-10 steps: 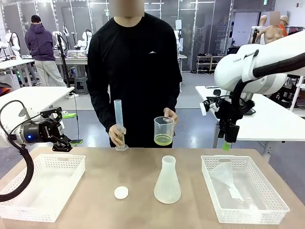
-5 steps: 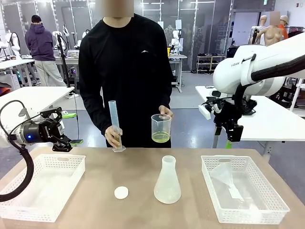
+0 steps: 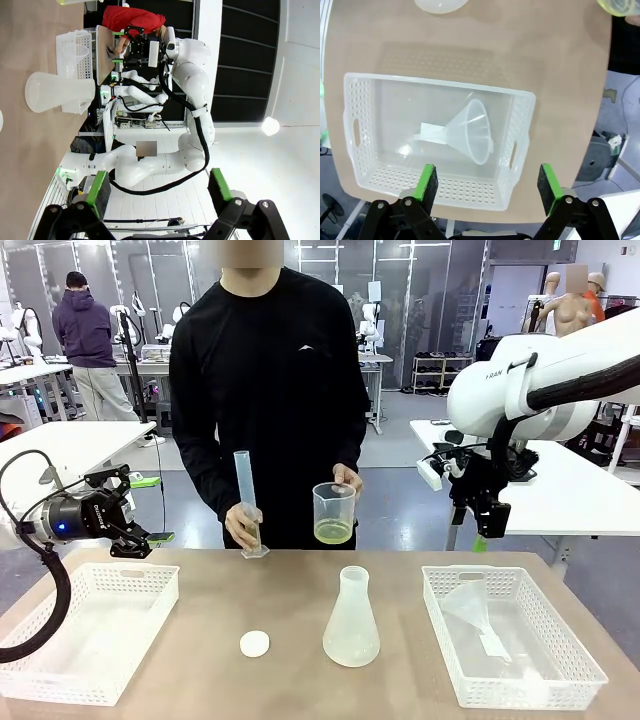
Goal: Prepare the solutions needed for the experiment.
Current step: Pick up the Plastic Funnel and insert it into the Big flask.
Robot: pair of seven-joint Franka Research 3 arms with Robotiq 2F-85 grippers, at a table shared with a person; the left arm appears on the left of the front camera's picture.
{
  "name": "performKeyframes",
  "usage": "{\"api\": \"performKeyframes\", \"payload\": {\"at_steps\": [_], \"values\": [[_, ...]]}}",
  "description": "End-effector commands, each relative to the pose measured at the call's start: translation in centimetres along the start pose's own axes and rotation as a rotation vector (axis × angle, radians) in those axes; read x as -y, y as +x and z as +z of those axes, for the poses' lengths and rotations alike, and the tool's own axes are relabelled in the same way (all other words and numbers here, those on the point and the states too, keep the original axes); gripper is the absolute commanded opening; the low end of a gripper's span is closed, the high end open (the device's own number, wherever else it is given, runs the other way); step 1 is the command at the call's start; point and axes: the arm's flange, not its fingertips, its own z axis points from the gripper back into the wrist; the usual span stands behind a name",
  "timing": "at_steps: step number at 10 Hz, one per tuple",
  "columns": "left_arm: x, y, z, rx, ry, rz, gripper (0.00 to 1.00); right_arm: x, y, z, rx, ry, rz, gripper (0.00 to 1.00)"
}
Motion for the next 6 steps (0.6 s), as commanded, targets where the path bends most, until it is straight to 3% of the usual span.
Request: {"api": "performKeyframes", "payload": {"at_steps": [1, 6], "values": [[0.1, -0.2, 0.0, 0.0, -0.002, -0.009, 1.0, 1.3, -0.2, -0.7, 0.023, 0.089, -0.022, 1.0], [0.1, -0.2, 0.0, 0.0, -0.002, -0.009, 1.0, 3.1, -1.4, -5.3, -0.011, 0.332, -0.016, 1.0]]}}
